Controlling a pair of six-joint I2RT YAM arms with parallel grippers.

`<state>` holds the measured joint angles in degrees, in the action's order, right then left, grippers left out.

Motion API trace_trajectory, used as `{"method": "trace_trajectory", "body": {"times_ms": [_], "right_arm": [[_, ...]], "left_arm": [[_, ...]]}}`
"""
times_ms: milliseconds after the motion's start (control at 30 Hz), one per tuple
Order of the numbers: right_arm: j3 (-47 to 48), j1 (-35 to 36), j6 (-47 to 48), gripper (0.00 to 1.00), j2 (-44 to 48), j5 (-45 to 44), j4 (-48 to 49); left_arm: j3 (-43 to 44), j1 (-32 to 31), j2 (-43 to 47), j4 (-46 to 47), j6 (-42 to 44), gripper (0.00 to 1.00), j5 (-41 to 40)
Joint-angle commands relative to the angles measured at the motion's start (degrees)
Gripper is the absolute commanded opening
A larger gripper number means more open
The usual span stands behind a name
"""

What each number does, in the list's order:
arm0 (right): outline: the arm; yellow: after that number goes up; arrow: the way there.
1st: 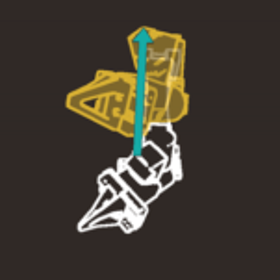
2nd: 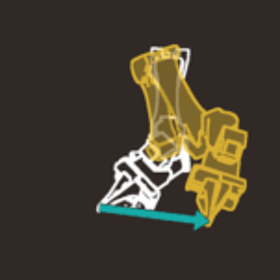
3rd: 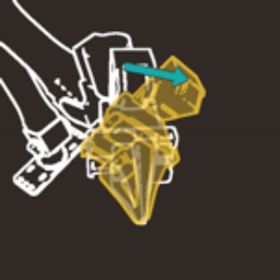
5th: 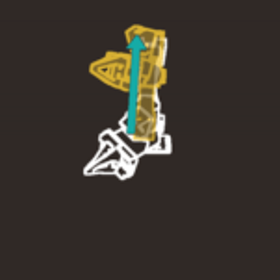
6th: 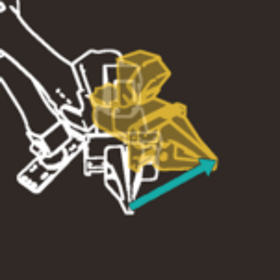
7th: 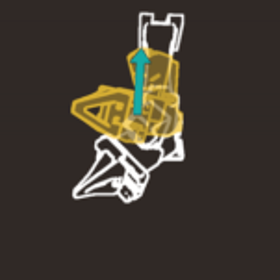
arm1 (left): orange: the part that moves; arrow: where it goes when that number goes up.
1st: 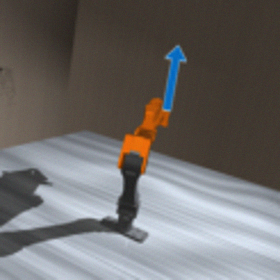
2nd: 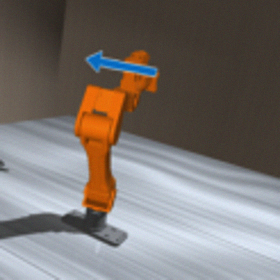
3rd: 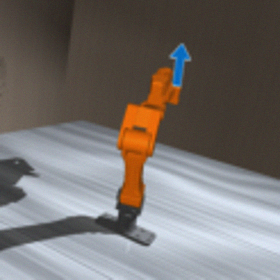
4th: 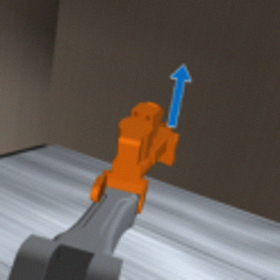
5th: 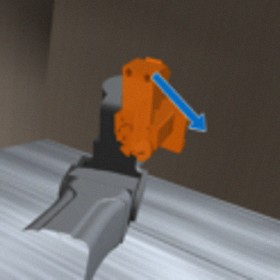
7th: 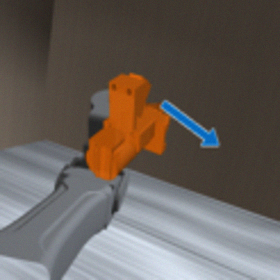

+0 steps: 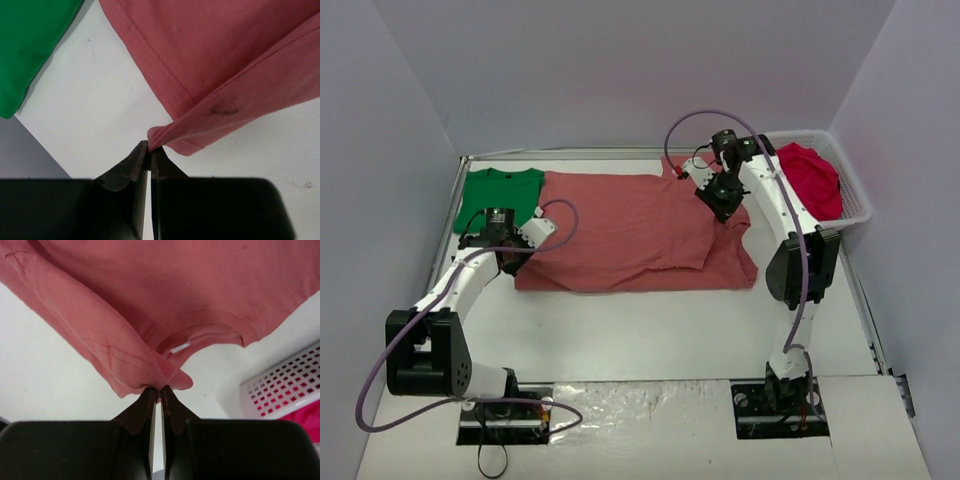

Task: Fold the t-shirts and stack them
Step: Fold the flattened tshirt in 1/3 of the way

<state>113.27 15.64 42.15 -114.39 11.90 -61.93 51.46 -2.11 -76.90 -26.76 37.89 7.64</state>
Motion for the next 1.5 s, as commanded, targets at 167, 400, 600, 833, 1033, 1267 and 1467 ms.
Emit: {"method": "trace_trajectory", "body": {"times_ms": [167,400,600,833,1033,1267,1467], "right_arm": [[15.55,-1.22,1.53,0.00,-17.94,-1.53,-5.83],[21.28,-1.75,-0.40,0.15,-26.85,-4.34,-2.32],[18.67,-2.72,-2.33,0.41,-25.19,-3.90,1.63],[9.87,-3.16,-5.06,0.52,-14.30,-2.76,9.19],[1.70,-3.07,-6.12,0.55,-5.78,-1.10,13.33],[-15.07,-3.16,-6.55,0.50,3.38,7.42,13.15],[-21.42,-4.74,-7.17,0.49,3.39,15.07,13.07]], "left_arm": [[8.03,0.53,-11.41,4.17,0.78,0.06,-1.40],[12.86,0.61,-21.97,7.95,-0.09,0.29,-7.29],[12.44,0.00,-17.15,7.79,-1.24,0.35,-11.33],[8.92,-0.53,-7.14,5.06,-1.94,0.37,-13.61],[6.90,-0.53,0.51,1.63,-4.66,0.39,-13.18],[4.79,-0.26,8.87,-4.17,-8.97,0.39,-7.73],[2.77,-0.26,12.48,-5.22,-11.96,0.42,-5.18]]}}
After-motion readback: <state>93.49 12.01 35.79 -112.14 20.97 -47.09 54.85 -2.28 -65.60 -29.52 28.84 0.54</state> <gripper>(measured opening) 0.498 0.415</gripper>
